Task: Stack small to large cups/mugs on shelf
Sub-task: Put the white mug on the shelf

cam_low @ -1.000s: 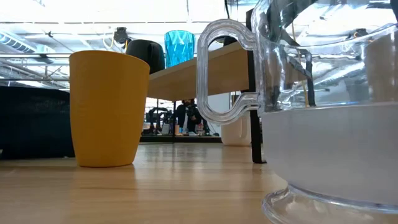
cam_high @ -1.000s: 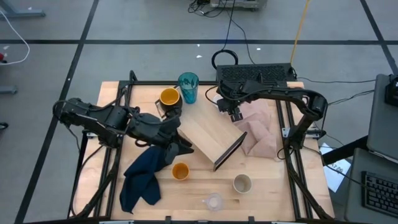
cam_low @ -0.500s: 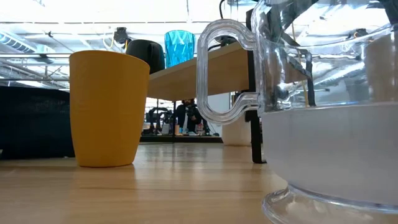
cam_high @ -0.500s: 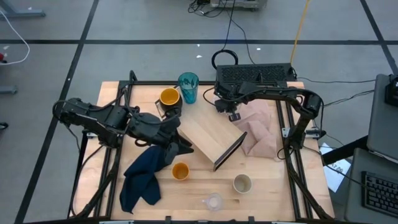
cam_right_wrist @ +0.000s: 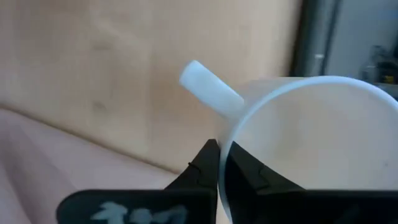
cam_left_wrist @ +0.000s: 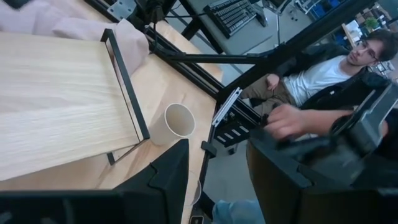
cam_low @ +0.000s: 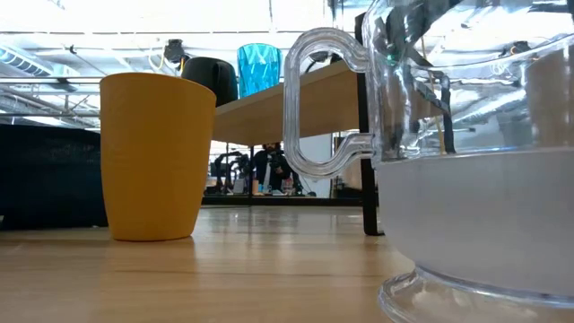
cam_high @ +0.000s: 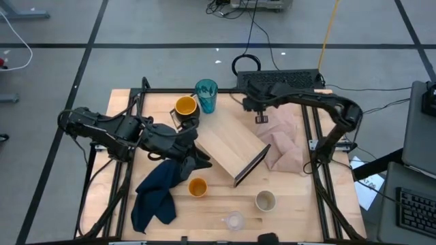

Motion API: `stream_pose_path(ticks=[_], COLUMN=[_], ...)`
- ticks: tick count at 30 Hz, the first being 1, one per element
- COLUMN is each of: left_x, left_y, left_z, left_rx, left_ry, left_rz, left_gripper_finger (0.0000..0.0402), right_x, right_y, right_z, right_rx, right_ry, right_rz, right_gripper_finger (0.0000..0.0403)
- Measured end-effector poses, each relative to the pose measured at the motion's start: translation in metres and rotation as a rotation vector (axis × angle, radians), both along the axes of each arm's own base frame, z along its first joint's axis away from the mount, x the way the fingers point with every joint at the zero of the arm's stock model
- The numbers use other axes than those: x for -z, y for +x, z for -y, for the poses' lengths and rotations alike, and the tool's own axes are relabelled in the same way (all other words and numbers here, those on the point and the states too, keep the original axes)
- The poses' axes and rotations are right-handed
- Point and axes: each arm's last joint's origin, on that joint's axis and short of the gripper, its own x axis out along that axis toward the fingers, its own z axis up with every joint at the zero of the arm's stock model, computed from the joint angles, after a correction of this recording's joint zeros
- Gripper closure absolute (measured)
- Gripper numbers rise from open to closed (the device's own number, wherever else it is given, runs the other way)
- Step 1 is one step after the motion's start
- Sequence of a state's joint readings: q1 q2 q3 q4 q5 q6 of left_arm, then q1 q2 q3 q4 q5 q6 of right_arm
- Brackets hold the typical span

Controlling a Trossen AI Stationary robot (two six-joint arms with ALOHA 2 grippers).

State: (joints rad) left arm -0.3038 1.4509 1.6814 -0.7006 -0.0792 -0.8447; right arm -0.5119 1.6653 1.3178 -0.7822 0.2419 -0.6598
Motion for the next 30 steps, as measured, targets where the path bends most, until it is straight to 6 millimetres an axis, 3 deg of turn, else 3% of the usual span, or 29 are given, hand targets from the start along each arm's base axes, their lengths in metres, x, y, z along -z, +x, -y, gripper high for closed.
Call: stream_pose_path(ticks=[7,16,22,30], left_x=[0.000,0.001,0.003,0.003], left_y=[0.000,0.001,0.001,0.001], left_z=[0.000,-0.005,-0.009,-0.009], left_rx=[0.022,0.030,0.012,0.012], left_ry=[0.044,0.123,0.137,0.141], left_rz=[0.005,0.017,-0.007,-0.013], left_gripper_finger=[0.0240,0.0240,0.0240,0.0240], right_x=[-0.061,-0.107,-0.128,-0.131], right_y=[-0.043,-0.081,-0.086,-0.071], right_z=[-0.009,-0.056,-0.089,-0.128], right_rx=[0.097,0.180,0.153,0.080], right_ry=[-0.067,-0.024,0.194,0.436], right_rz=[0.163,0.351,0.597,0.664], right_gripper_finger=[0.0402,0.0402,0.0402,0.0402])
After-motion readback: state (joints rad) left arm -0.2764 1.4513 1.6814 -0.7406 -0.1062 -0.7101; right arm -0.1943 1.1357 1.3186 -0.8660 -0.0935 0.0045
